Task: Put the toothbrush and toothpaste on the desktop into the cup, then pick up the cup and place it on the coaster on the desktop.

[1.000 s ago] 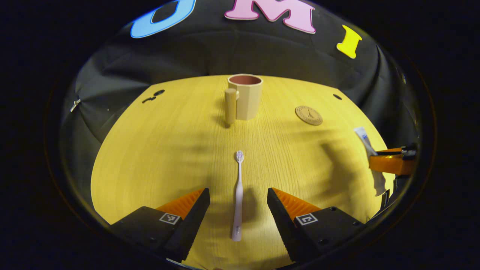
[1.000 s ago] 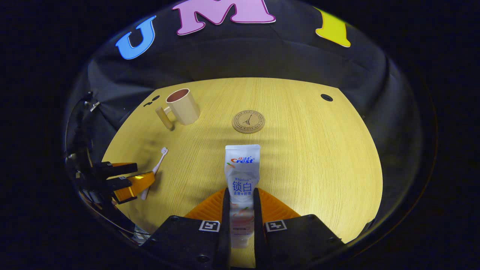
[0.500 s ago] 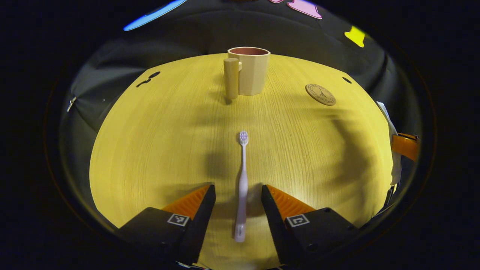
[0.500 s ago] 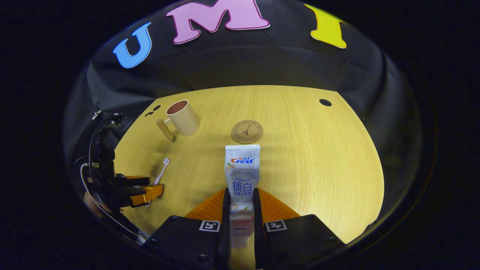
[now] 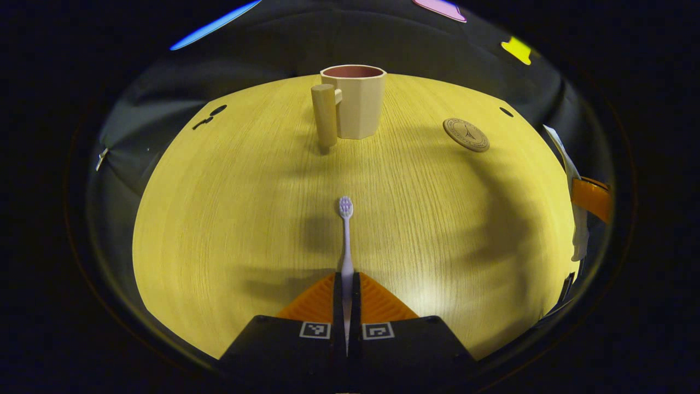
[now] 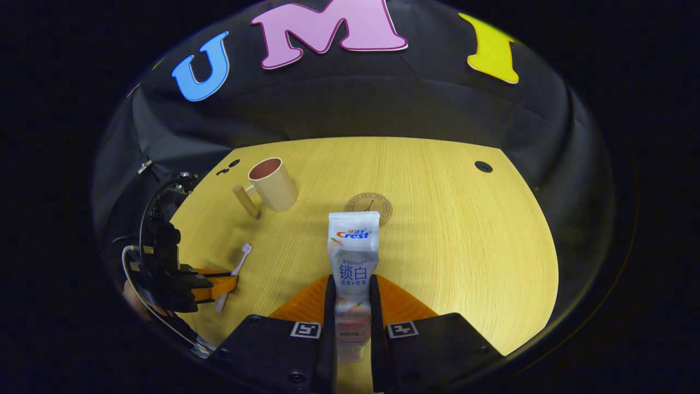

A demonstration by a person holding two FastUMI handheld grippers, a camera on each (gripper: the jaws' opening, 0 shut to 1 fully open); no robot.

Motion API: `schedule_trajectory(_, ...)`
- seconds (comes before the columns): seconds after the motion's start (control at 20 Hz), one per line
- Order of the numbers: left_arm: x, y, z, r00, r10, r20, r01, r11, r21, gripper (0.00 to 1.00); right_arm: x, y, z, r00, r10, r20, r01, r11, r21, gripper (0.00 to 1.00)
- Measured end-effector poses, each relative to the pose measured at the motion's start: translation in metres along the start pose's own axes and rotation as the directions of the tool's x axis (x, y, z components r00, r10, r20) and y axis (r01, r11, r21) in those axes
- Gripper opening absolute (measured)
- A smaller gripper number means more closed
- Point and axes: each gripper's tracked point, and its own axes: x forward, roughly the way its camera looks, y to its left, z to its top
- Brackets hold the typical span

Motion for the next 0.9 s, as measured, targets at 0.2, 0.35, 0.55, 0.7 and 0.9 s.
schedule_trajectory(0.2, -0.001, -0.001, 0.0, 0.999, -0.021, 0.032, 0.023, 0.999, -0.044, 0.06, 0.008, 0.007, 0.032, 0.999, 0.007, 0.05, -0.007, 1.0, -0.016, 0.28)
schedule_trajectory(0.35, -0.016, 0.004, 0.008, 0.992, -0.023, 0.128, 0.036, 0.995, -0.094, 0.06, 0.014, 0.017, 0.066, 0.994, 0.02, 0.112, -0.016, 0.999, -0.034, 0.29)
schedule_trajectory(0.55, -0.05, 0.014, 0.019, 0.97, -0.034, 0.239, 0.074, 0.984, -0.162, 0.06, 0.018, 0.038, 0.109, 0.982, 0.047, 0.182, -0.037, 0.998, -0.059, 0.29)
schedule_trajectory(0.7, -0.08, 0.024, 0.021, 0.941, -0.014, 0.338, 0.095, 0.97, -0.225, 0.06, 0.026, 0.058, 0.139, 0.968, 0.079, 0.238, -0.065, 0.996, -0.066, 0.28)
schedule_trajectory(0.9, -0.114, 0.037, 0.02, 0.898, 0.011, 0.44, 0.108, 0.964, -0.244, 0.06, 0.036, 0.091, 0.176, 0.937, 0.141, 0.319, -0.115, 0.989, -0.097, 0.29)
